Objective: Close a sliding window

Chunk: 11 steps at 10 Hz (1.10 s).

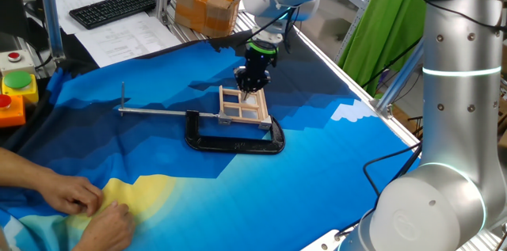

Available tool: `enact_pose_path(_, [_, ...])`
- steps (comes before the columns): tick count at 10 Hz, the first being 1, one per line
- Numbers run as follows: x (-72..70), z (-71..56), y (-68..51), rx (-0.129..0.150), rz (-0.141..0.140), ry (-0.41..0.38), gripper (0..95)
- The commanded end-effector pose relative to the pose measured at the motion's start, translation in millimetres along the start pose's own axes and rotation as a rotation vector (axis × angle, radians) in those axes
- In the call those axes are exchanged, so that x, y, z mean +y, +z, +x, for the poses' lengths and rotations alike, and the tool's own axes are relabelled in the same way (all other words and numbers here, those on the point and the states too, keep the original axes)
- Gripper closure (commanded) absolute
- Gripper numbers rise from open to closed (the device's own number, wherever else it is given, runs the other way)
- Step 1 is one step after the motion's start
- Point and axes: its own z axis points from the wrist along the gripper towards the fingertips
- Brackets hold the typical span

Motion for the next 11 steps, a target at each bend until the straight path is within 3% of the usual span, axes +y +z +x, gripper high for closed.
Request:
enact_pose_path(1, [3.6, 0.2, 0.1, -0.002, 0.004, 0.008, 95.0])
enact_pose_path(6, [6.5, 0.4, 0.9, -0.009, 0.012, 0.017, 95.0])
enact_pose_path(9, [5.5, -0.1, -2.9, -0.013, 0.037, 0.028, 95.0])
enact_pose_path(11, [4.6, -0.3, -3.7, -0.015, 0.039, 0.023, 95.0])
